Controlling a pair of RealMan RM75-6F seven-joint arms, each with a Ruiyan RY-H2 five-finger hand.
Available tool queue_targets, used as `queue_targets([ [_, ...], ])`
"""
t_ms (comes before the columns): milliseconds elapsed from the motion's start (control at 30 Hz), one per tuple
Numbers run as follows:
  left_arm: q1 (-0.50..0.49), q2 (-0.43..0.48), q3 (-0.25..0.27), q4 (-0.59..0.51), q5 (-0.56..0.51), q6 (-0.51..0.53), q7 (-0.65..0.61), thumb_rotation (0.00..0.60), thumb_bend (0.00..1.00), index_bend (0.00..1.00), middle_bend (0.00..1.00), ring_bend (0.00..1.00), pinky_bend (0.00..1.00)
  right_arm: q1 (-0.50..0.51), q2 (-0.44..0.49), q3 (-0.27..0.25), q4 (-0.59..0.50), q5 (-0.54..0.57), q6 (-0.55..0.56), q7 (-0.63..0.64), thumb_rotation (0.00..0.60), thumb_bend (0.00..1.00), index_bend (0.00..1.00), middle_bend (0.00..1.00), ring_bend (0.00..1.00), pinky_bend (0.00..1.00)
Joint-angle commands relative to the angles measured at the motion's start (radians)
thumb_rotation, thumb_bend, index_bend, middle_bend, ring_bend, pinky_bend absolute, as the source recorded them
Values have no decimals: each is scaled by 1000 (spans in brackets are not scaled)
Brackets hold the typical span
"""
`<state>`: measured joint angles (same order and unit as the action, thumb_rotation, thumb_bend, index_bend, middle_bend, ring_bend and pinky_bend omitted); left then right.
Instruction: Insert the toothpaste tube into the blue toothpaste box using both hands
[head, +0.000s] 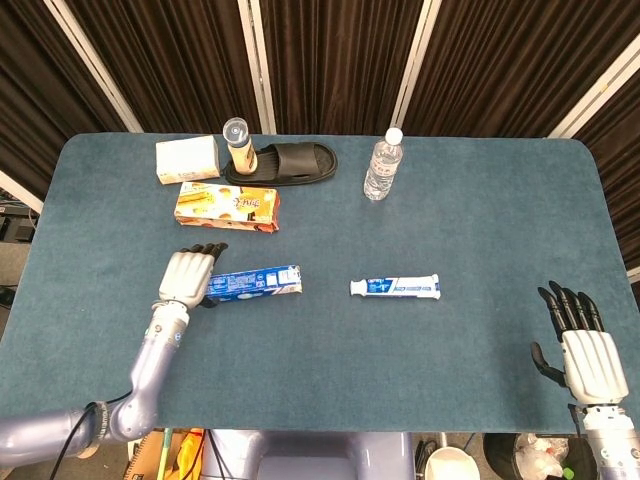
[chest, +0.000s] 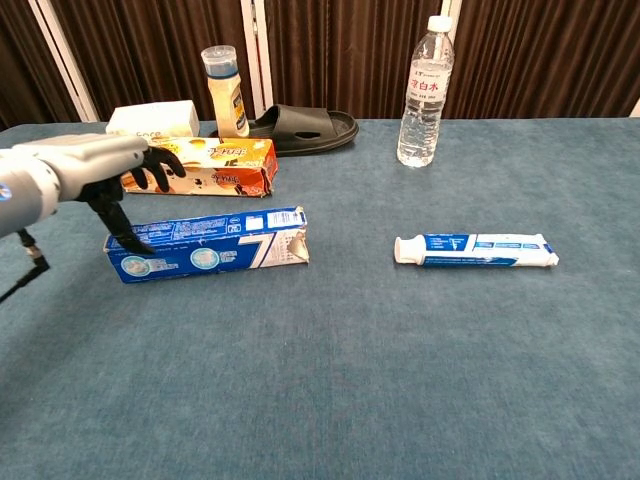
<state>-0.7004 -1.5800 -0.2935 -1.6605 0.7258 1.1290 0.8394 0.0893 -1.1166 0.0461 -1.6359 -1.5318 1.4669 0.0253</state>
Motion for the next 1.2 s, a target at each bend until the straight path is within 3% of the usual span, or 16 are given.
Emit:
queue_targets([
  [33, -26, -39, -4, 39, -33, 9, 11, 600, 154, 179, 240, 244, 340, -1, 1, 0, -1, 1, 1, 2, 600, 426, 0, 0, 0, 0],
  [300, -61, -105, 1, 95, -60, 12, 9, 600, 198, 265, 377, 367, 414, -1, 5, 4, -3, 13, -3, 17, 600, 425, 0, 0, 0, 0],
  [600, -75, -138, 10, 118, -73, 25, -7, 600, 211, 285, 394, 384, 426, 0, 8, 7, -7, 16, -5, 19, 600, 425, 0, 0, 0, 0],
  [800, -76, -148, 22, 127, -63, 34, -23, 600, 383, 402, 520, 500, 533, -2, 8, 6, -6, 16, -3, 19, 600, 424, 0, 0, 0, 0],
  [1033, -57, -119, 51, 109, -24, 37, -56, 600, 401, 441, 560, 536, 560, -3, 9, 4, -6, 15, -5, 16, 600, 426, 0, 0, 0, 0],
  [1200, -22, -36, 97, 52, 72, 53, -97, 600, 401, 439, 553, 534, 560, -3, 12, 3, -5, 19, -9, 13, 600, 425, 0, 0, 0, 0],
])
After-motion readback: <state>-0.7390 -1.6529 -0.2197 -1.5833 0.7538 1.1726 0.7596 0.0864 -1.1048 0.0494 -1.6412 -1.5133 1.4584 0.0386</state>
